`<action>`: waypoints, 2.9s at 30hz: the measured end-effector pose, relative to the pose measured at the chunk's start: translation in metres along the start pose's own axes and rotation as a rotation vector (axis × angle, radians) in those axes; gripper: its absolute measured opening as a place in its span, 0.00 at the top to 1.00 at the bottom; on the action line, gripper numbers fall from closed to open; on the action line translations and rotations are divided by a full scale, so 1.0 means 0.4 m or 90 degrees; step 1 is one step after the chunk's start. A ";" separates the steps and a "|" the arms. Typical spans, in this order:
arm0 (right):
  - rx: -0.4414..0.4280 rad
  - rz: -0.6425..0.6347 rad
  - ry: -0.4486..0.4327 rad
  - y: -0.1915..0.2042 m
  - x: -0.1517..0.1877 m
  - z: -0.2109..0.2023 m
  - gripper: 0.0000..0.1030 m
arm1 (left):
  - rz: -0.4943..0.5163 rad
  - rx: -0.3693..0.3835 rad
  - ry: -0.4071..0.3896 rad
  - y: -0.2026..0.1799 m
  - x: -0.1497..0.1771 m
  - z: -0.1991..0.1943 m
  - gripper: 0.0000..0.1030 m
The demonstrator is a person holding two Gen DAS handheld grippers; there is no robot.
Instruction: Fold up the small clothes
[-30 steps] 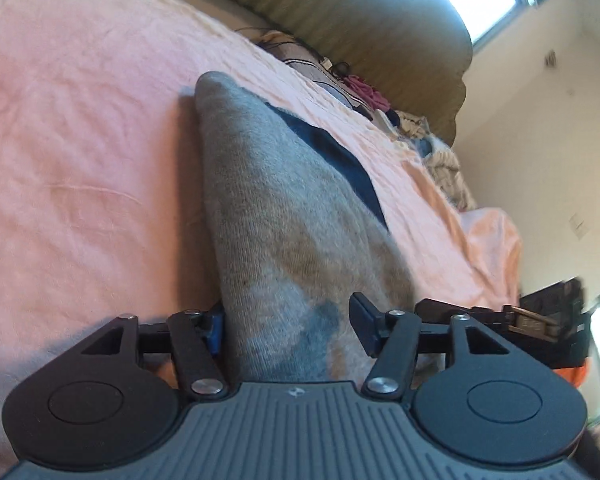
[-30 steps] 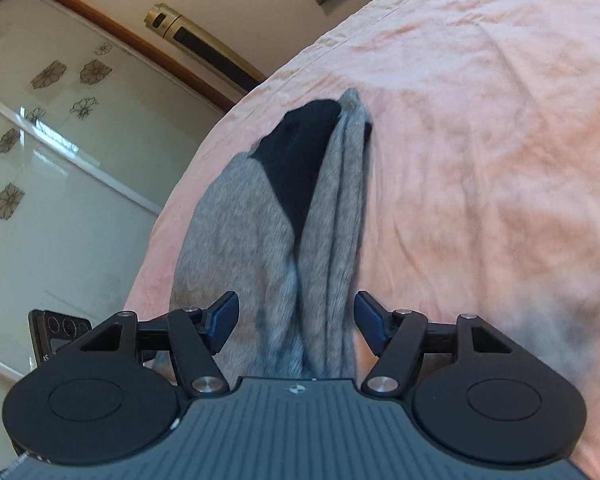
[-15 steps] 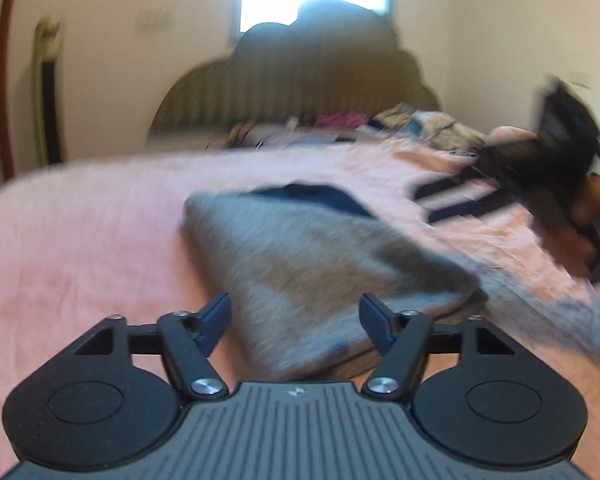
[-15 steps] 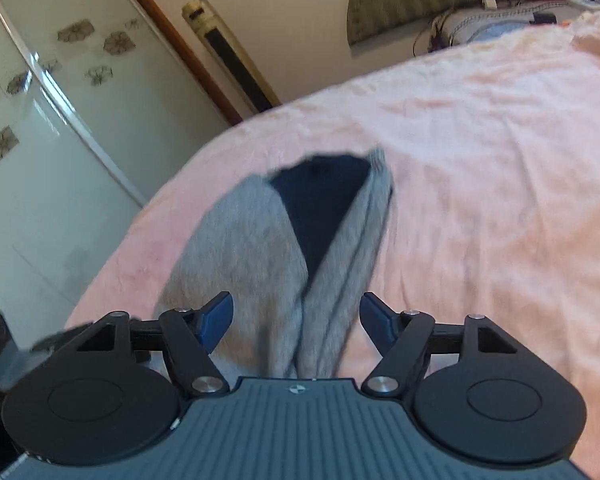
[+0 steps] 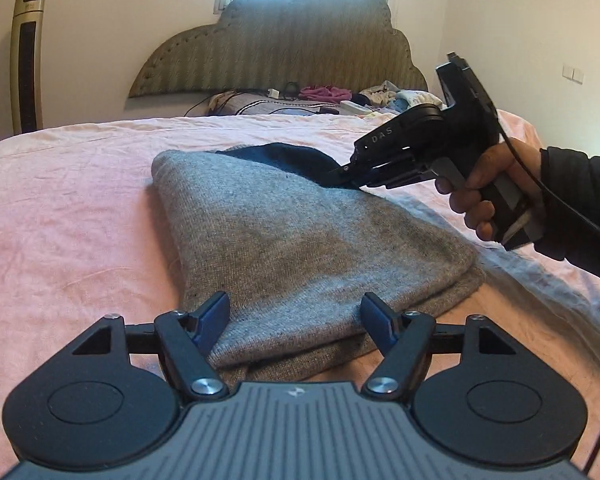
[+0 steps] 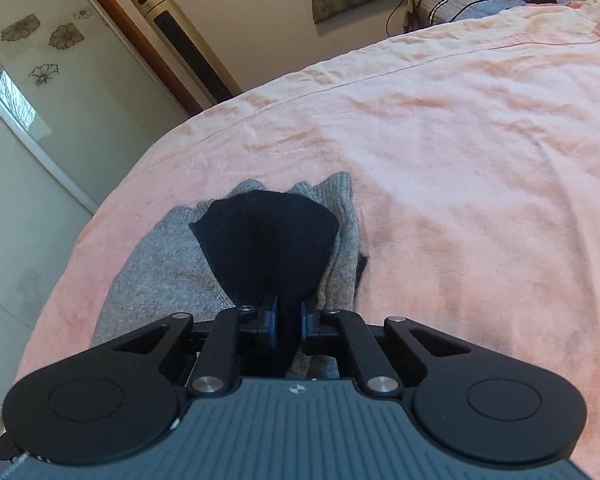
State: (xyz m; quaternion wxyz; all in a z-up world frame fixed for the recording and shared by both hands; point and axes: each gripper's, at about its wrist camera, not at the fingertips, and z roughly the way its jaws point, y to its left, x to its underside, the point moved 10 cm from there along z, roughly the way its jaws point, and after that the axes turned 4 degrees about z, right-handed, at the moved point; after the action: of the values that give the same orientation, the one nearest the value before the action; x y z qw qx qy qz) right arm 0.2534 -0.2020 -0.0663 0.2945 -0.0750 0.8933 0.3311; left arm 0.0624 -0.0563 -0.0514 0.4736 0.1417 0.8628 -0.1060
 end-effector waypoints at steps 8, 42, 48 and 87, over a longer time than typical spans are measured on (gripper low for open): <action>-0.013 -0.101 -0.079 0.162 0.069 -0.158 0.41 | 0.004 -0.003 0.004 0.001 -0.004 0.007 0.23; -0.101 0.082 0.057 0.065 0.262 -0.178 0.44 | -0.399 0.142 0.074 0.124 0.014 0.025 0.53; -0.101 0.023 0.093 0.078 0.290 -0.192 0.78 | -0.384 0.143 0.092 0.110 0.022 -0.002 0.89; -0.082 -0.143 0.025 0.177 0.238 -0.140 0.31 | 0.145 0.026 0.041 -0.050 0.023 -0.022 0.18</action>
State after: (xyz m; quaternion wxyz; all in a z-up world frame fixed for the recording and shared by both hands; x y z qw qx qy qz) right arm 0.1258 -0.1772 -0.0483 0.3066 -0.1995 0.8619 0.3512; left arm 0.0438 -0.0710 -0.0538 0.4516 0.2519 0.8535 -0.0646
